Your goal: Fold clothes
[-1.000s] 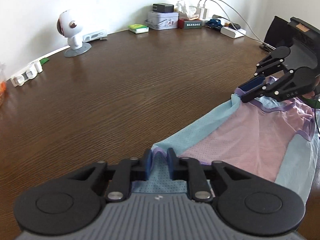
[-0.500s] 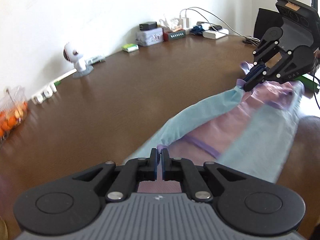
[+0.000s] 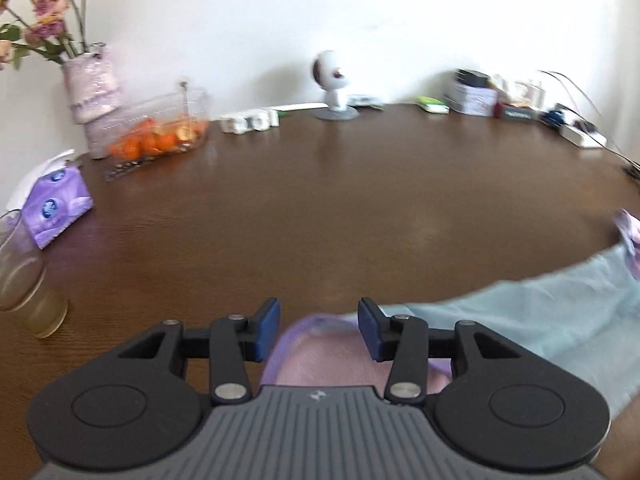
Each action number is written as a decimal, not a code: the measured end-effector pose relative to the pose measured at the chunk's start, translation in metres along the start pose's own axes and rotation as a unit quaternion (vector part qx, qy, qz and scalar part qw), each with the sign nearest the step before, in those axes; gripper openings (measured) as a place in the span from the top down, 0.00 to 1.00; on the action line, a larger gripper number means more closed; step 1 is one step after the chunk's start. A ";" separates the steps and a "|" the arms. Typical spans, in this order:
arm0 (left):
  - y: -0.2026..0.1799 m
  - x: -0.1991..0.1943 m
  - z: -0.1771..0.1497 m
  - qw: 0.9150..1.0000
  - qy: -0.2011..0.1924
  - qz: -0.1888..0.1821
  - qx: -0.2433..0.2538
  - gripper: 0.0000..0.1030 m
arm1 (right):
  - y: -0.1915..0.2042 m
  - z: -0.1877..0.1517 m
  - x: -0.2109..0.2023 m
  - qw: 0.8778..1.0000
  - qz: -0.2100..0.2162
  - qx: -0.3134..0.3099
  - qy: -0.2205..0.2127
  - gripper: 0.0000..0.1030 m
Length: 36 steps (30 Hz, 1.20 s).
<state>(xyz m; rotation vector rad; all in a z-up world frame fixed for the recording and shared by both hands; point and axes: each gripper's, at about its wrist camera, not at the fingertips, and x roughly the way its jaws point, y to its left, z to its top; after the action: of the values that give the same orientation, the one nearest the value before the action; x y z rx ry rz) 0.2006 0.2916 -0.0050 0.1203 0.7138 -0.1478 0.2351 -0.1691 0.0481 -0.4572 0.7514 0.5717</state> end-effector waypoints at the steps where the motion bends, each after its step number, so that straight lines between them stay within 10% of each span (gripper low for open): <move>1: -0.001 0.003 0.001 1.000 -0.005 -0.001 -0.001 0.57 | -0.010 -0.001 0.004 1.000 -0.006 0.013 0.011 0.74; 9: -0.011 0.021 -0.016 0.998 0.040 -0.022 0.035 0.65 | -0.039 -0.012 0.045 0.990 0.029 0.119 0.067 0.75; 11: -0.009 0.019 -0.018 0.999 0.043 -0.021 0.023 0.65 | -0.035 -0.017 0.045 0.991 0.023 0.111 0.068 0.95; 19: -0.008 0.018 -0.027 0.999 0.039 -0.017 0.015 0.65 | -0.003 -0.060 -0.050 0.995 -0.016 0.080 -0.052 0.98; 22: -0.008 0.017 -0.026 0.999 0.040 -0.018 0.018 0.63 | 0.022 -0.090 -0.053 0.998 -0.035 0.050 -0.020 0.98; 26: -0.004 0.006 -0.023 0.999 0.027 -0.014 0.008 0.61 | 0.025 -0.107 -0.051 0.997 -0.046 0.069 0.000 0.67; 30: -0.007 -0.006 -0.017 1.000 0.005 -0.013 -0.008 0.51 | 0.018 -0.089 -0.070 0.989 -0.029 0.120 -0.079 0.63; 36: -0.035 0.007 -0.021 0.999 0.033 -0.018 0.039 0.51 | 0.018 -0.077 -0.021 0.991 -0.024 0.130 -0.019 0.90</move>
<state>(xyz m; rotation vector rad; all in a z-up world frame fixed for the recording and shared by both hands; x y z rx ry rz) 0.1864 0.2601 -0.0275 0.1876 0.7757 -0.2068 0.1726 -0.2062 0.0112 -0.2222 0.7650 0.4280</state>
